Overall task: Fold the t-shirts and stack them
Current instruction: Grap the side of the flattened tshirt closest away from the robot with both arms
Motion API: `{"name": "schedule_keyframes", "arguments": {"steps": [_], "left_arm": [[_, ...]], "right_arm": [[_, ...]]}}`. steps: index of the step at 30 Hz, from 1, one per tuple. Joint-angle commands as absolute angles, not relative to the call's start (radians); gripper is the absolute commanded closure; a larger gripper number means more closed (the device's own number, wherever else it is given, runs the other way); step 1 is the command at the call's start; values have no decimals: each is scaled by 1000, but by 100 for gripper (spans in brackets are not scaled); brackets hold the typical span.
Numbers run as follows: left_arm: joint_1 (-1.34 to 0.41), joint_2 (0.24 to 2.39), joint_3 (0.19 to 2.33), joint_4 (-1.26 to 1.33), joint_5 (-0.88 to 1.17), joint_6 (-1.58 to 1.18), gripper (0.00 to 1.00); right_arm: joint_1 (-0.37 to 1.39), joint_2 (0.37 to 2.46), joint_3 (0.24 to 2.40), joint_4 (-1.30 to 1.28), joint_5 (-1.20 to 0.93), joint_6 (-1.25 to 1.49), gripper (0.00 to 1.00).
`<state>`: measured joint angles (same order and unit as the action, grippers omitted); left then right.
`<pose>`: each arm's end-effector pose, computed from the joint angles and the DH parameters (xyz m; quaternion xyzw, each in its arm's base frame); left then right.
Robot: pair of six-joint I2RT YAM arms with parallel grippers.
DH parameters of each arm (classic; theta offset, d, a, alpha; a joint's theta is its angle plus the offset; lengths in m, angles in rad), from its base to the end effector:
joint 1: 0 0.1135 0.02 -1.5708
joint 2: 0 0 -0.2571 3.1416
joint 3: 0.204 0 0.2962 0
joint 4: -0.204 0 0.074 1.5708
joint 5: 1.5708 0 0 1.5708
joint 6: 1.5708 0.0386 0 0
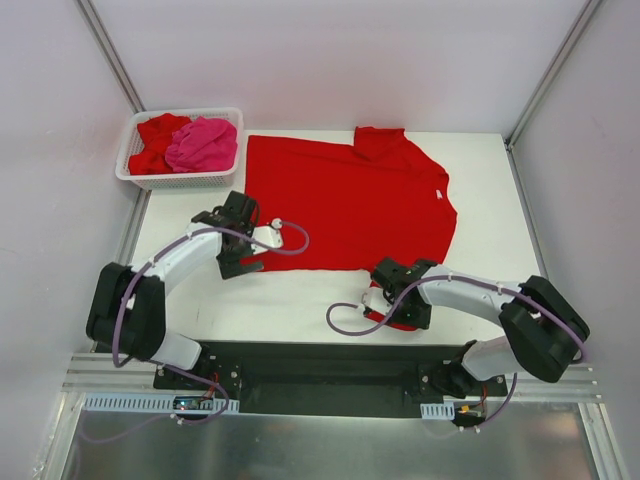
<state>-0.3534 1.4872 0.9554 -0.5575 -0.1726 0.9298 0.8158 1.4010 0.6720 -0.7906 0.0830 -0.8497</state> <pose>0.3127 -0.1083 0.1750 0.5626 0.7874 0.1478 0.2040 0.1659 0.1716 0.1061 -0.7382 0.6728 -0.0419 0.0249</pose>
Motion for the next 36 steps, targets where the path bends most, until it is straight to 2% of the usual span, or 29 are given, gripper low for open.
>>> {"name": "schedule_keyframes", "arguments": {"steps": [1, 22, 36], "left_arm": [[-356, 1342, 859, -586, -51, 1126, 1], [-357, 1416, 862, -618, 118, 1313, 19], [-367, 1440, 839, -684, 161, 1319, 20]], "right_arm": [[813, 1431, 657, -787, 28, -851, 99], [815, 1476, 698, -801, 18, -802, 99], [815, 1502, 703, -793, 18, -801, 99]]}}
